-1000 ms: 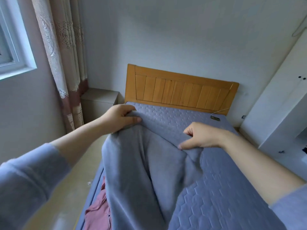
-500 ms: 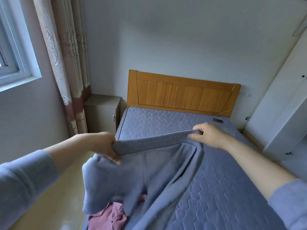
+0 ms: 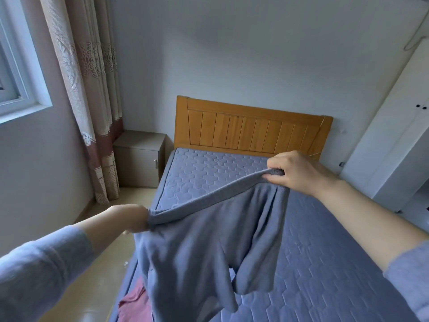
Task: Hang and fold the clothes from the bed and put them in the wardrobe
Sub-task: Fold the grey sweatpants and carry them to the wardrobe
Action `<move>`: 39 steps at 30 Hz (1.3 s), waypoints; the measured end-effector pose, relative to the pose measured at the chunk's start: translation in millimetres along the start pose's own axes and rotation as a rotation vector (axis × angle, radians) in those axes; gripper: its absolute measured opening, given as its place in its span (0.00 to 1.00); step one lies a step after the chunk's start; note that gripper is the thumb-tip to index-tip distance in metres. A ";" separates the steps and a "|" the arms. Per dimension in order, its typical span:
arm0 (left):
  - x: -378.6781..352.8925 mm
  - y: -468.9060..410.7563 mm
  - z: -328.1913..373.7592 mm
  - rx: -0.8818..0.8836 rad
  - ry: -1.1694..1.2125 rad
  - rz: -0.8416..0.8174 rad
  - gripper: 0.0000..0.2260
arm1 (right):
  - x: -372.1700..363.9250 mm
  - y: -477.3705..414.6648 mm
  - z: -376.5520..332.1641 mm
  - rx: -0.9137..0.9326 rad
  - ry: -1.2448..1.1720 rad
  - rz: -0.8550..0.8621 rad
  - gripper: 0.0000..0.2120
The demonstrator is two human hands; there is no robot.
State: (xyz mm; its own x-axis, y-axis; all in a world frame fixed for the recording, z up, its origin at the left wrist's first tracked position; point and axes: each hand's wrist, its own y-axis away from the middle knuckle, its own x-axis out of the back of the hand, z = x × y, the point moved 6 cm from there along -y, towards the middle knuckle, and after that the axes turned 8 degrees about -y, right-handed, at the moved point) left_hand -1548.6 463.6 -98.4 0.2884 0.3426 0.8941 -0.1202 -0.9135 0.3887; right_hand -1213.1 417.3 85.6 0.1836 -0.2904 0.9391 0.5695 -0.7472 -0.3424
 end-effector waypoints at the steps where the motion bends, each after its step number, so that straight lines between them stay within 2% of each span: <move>1: 0.4 -2.0 -3.8 0.008 0.011 0.041 0.16 | 1.2 3.1 2.3 0.005 0.028 0.000 0.21; 5: 23.1 -5.4 -21.8 0.088 -0.014 0.336 0.14 | -6.4 22.6 21.8 -0.056 0.093 -0.045 0.19; 9: 53.2 -1.0 -35.3 0.107 0.189 0.634 0.13 | -23.8 37.1 44.9 -0.231 0.075 -0.090 0.13; 11: 61.8 1.3 -36.7 0.090 0.207 0.714 0.13 | -31.0 38.9 50.2 -0.307 0.107 -0.107 0.13; 14: 67.5 3.9 -43.4 0.112 0.241 0.734 0.12 | -36.3 37.5 55.1 -0.393 0.168 -0.100 0.19; 20: 90.2 23.2 -43.0 0.042 0.147 0.891 0.10 | -35.1 30.6 53.6 -0.495 0.335 -0.087 0.10; 23: 93.2 28.2 -48.1 0.093 0.121 0.884 0.10 | -24.4 29.2 48.8 -0.553 0.162 0.070 0.07; 26: 86.4 27.6 -53.2 0.185 0.063 0.820 0.14 | -10.7 28.0 41.8 -0.573 -0.004 0.211 0.09; 30: 79.9 26.0 -47.0 0.216 -0.031 0.688 0.07 | -3.3 23.7 32.0 -0.584 -0.059 0.265 0.08; 31: 77.7 26.2 -46.3 0.215 0.042 0.680 0.07 | -3.3 23.5 31.0 -0.598 -0.070 0.271 0.07; 36: 72.4 20.5 -52.8 0.232 0.724 0.698 0.04 | -11.3 24.9 31.1 -0.654 -0.166 0.249 0.09; 39: 75.5 15.6 -59.8 0.234 1.039 0.680 0.08 | -17.5 23.7 26.5 -0.641 -0.585 0.283 0.12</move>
State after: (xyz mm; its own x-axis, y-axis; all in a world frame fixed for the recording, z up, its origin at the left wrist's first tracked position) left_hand -1585.5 488.4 -11.5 -0.6592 -0.2969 0.6909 0.2504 -0.9530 -0.1706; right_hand -1181.5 420.5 61.9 0.7254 -0.2948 0.6221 -0.0805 -0.9338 -0.3486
